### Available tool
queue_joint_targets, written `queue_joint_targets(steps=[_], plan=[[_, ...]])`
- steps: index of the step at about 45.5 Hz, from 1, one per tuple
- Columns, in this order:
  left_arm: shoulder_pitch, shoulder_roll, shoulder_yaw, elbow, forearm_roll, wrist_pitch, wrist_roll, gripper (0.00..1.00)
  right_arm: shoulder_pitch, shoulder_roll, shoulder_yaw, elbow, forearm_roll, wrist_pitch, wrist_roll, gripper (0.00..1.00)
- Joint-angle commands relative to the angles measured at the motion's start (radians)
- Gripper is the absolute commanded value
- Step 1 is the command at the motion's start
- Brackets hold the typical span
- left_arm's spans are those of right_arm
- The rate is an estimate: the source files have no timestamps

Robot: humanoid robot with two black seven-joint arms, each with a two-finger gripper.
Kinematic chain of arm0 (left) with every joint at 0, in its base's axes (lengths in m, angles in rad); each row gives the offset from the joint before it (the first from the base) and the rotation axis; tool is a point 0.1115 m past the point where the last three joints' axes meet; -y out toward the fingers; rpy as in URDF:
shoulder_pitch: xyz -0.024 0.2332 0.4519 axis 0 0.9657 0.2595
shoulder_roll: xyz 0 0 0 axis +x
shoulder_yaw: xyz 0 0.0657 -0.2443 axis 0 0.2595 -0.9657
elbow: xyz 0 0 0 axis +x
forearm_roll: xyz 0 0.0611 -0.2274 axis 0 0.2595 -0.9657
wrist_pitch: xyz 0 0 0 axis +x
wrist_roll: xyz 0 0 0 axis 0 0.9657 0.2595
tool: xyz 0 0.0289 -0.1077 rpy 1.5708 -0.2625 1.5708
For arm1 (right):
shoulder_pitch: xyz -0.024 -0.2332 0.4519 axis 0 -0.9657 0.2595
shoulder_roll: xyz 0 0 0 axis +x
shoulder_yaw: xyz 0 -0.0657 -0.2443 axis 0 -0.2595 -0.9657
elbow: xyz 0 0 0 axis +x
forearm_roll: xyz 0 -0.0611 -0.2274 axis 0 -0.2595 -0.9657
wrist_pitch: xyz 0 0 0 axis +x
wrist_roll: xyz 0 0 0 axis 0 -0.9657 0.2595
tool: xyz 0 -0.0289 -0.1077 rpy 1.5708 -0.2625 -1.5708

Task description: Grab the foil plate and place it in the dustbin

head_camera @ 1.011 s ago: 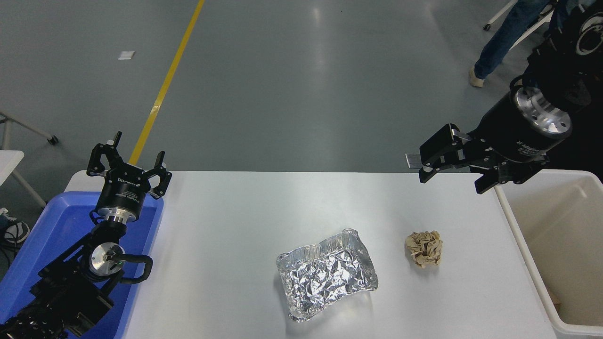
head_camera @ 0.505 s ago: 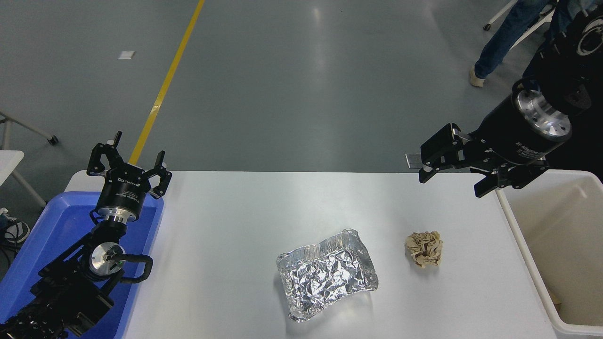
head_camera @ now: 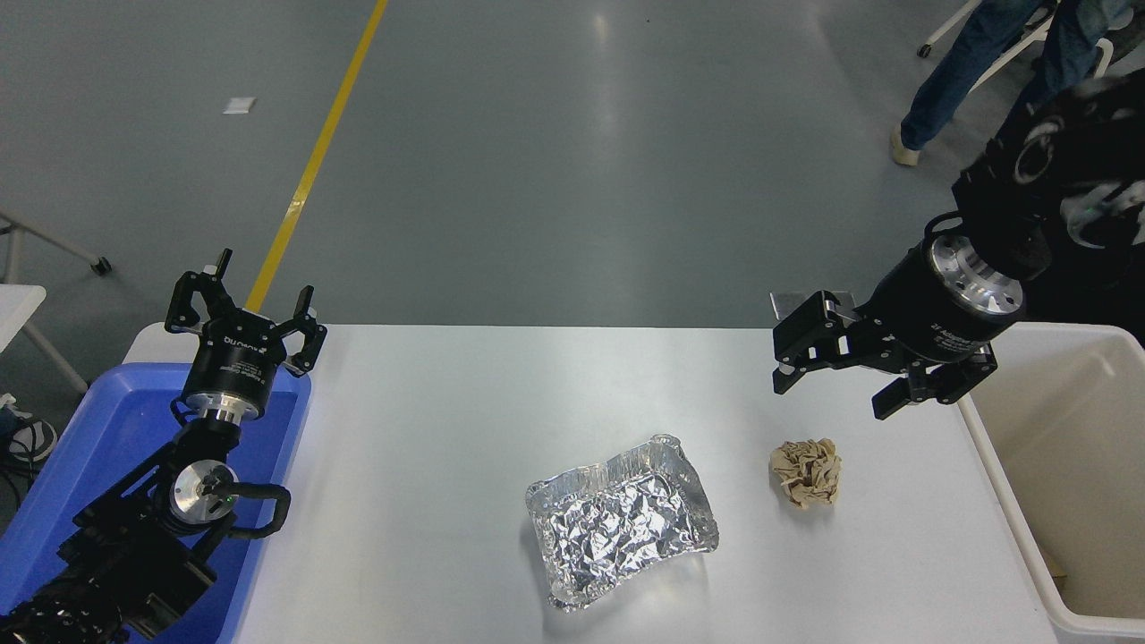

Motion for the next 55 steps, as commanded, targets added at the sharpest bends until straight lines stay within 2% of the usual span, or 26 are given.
queue_joint_targets(steps=[1, 8, 17, 40, 55], plan=[[0.000, 0.000, 0.000, 0.001, 0.000, 0.000, 0.000, 0.98, -0.185, 0.120, 0.037, -0.083, -0.003, -0.197, 0.000, 1.00], [0.000, 0.000, 0.000, -0.001, 0.000, 0.000, 0.000, 0.98, -0.287, 0.195, 0.037, -0.146, -0.003, -0.275, 0.000, 1.00], [0.000, 0.000, 0.000, -0.001, 0.000, 0.000, 0.000, 0.98, -0.381, 0.278, 0.044, -0.242, -0.002, -0.289, 0.000, 1.00], [0.000, 0.000, 0.000, 0.001, 0.000, 0.000, 0.000, 0.98, -0.623, 0.278, 0.058, -0.436, 0.000, -0.370, 0.000, 1.00], [0.000, 0.000, 0.000, 0.001, 0.000, 0.000, 0.000, 0.98, -0.693, 0.278, 0.119, -0.456, -0.005, -0.378, 0.000, 1.00]])
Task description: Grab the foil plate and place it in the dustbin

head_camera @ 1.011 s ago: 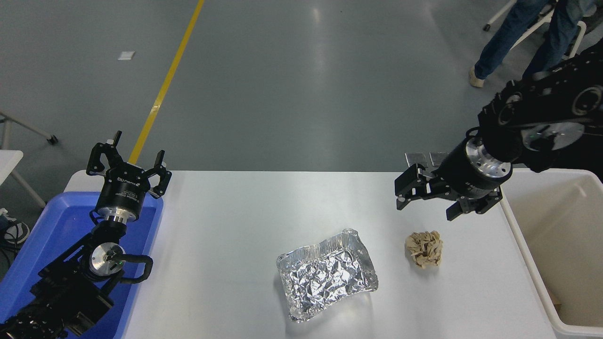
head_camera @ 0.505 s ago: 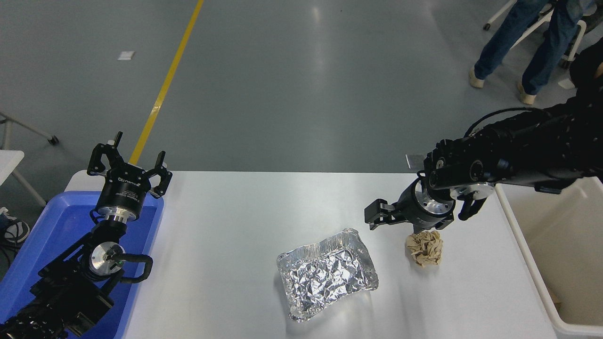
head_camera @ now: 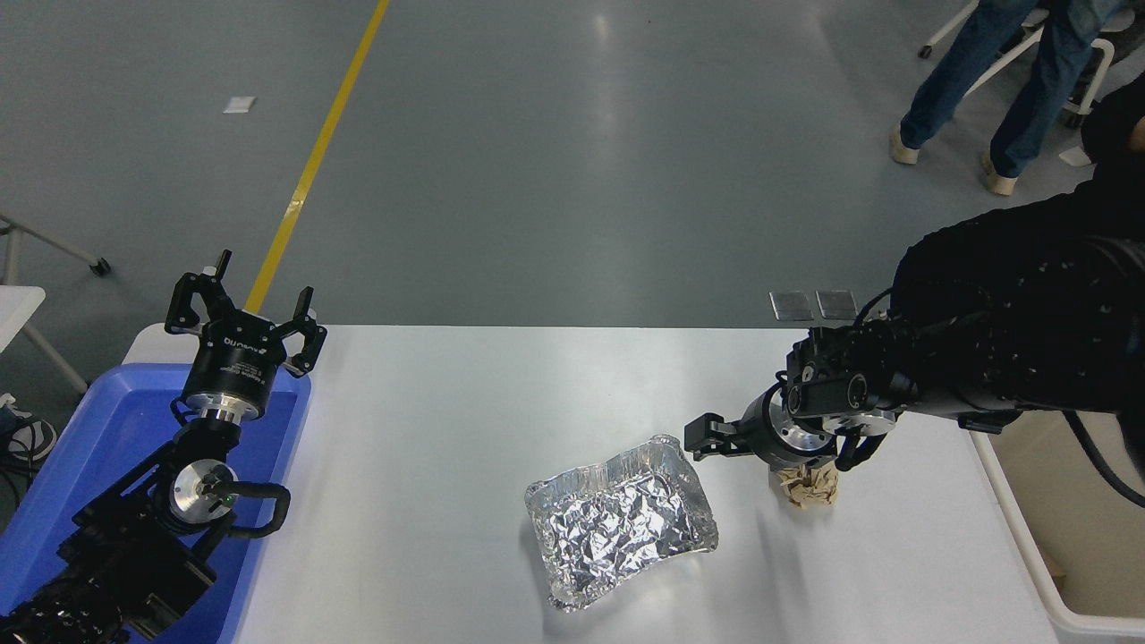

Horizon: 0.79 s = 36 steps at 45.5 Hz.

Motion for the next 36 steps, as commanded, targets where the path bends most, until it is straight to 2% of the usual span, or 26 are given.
queue_joint_targets(steps=[1, 19, 36], plan=[[0.000, 0.000, 0.000, 0.000, 0.000, -0.001, 0.000, 0.98, -0.054, 0.002, 0.046, -0.021, -0.001, -0.010, 0.000, 1.00], [0.000, 0.000, 0.000, 0.001, 0.000, -0.001, 0.000, 0.98, -0.112, 0.002, 0.074, -0.070, -0.004, -0.010, 0.000, 1.00], [0.000, 0.000, 0.000, 0.001, 0.000, -0.001, 0.000, 0.98, -0.176, 0.002, 0.078, -0.104, -0.004, -0.107, 0.002, 0.96]])
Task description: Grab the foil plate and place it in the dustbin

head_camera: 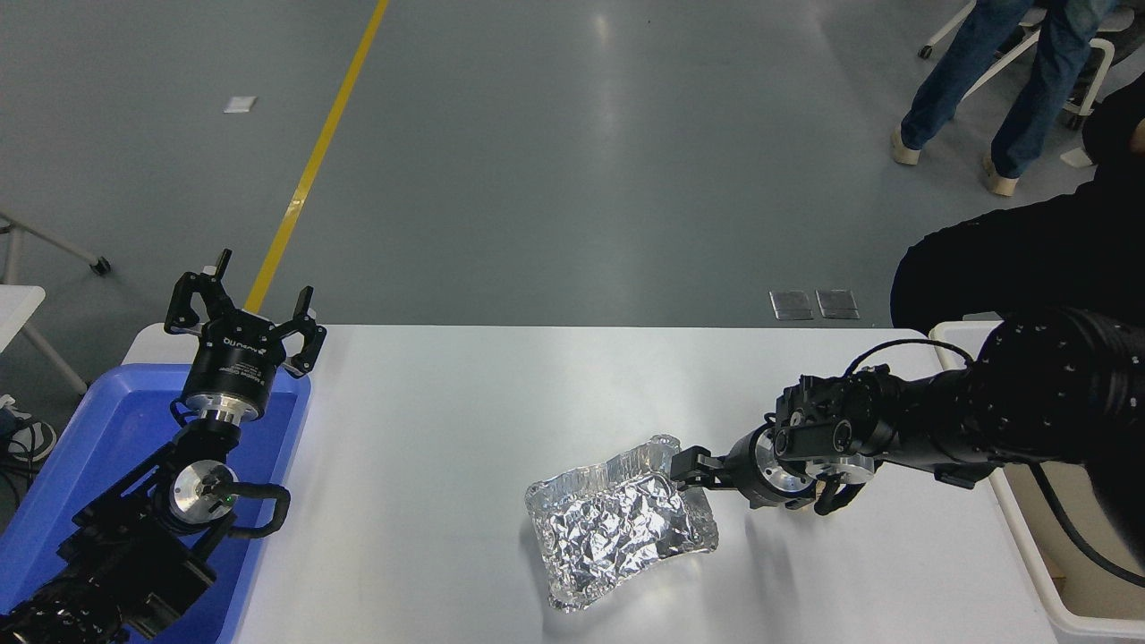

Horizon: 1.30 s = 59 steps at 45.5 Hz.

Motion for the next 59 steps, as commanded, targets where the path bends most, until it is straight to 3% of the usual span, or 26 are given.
queue_joint_targets(steps=[1, 5, 12, 17, 21, 27, 59], plan=[[0.000, 0.000, 0.000, 0.000, 0.000, 0.000, 0.000, 0.98, -0.037, 0.000, 0.005, -0.018, 0.000, -0.053, 0.001, 0.94], [0.000, 0.000, 0.000, 0.000, 0.000, 0.000, 0.000, 0.98, -0.034, 0.000, 0.005, -0.016, -0.008, -0.063, 0.003, 0.84], [0.000, 0.000, 0.000, 0.000, 0.000, 0.000, 0.000, 0.98, -0.020, 0.000, 0.007, -0.004, -0.065, -0.063, 0.006, 0.41], [0.000, 0.000, 0.000, 0.000, 0.000, 0.000, 0.000, 0.98, -0.015, 0.000, 0.015, 0.007, -0.085, -0.063, 0.008, 0.32], [0.000, 0.000, 0.000, 0.000, 0.000, 0.000, 0.000, 0.98, -0.014, 0.000, 0.038, 0.012, -0.088, -0.061, 0.011, 0.30], [0.000, 0.000, 0.000, 0.000, 0.000, 0.000, 0.000, 0.98, -0.015, 0.000, 0.053, 0.013, -0.130, -0.060, 0.012, 0.01], [0.000, 0.000, 0.000, -0.001, 0.000, -0.001, 0.000, 0.98, 0.144, 0.000, 0.058, 0.122, -0.160, -0.046, 0.015, 0.00]])
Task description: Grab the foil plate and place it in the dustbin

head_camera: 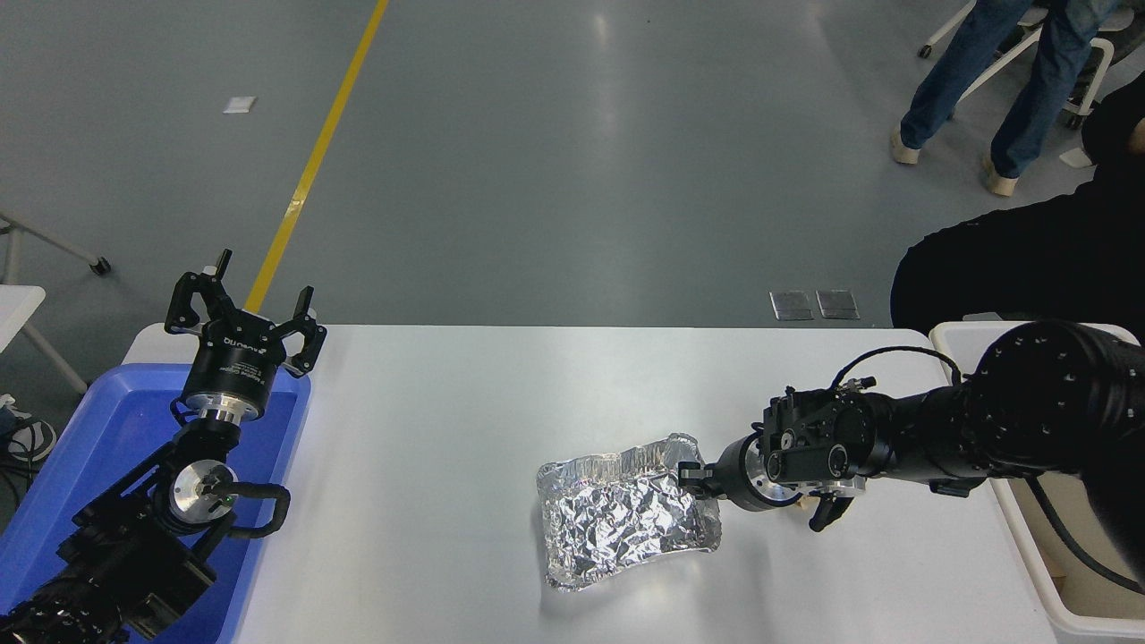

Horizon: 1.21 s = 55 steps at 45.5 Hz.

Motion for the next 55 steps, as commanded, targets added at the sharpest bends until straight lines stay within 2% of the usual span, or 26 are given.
queue_joint_targets(steps=[1, 10, 28, 40, 55], plan=[[0.000, 0.000, 0.000, 0.000, 0.000, 0.000, 0.000, 0.98, 0.139, -0.002, 0.003, 0.092, -0.003, 0.011, 0.002, 0.00], [0.000, 0.000, 0.000, 0.000, 0.000, 0.000, 0.000, 0.98, 0.349, -0.147, 0.003, 0.230, -0.005, 0.053, 0.002, 0.00], [0.000, 0.000, 0.000, 0.001, 0.000, 0.000, 0.000, 0.98, 0.711, -0.382, 0.037, 0.259, -0.003, 0.389, 0.002, 0.00], [0.002, 0.000, 0.000, 0.001, 0.000, 0.000, 0.000, 0.98, 0.850, -0.462, 0.040, 0.261, -0.002, 0.528, 0.002, 0.00], [0.002, 0.000, 0.000, 0.001, 0.000, 0.000, 0.000, 0.98, 0.854, -0.474, 0.038, 0.261, -0.003, 0.538, 0.000, 0.00]])
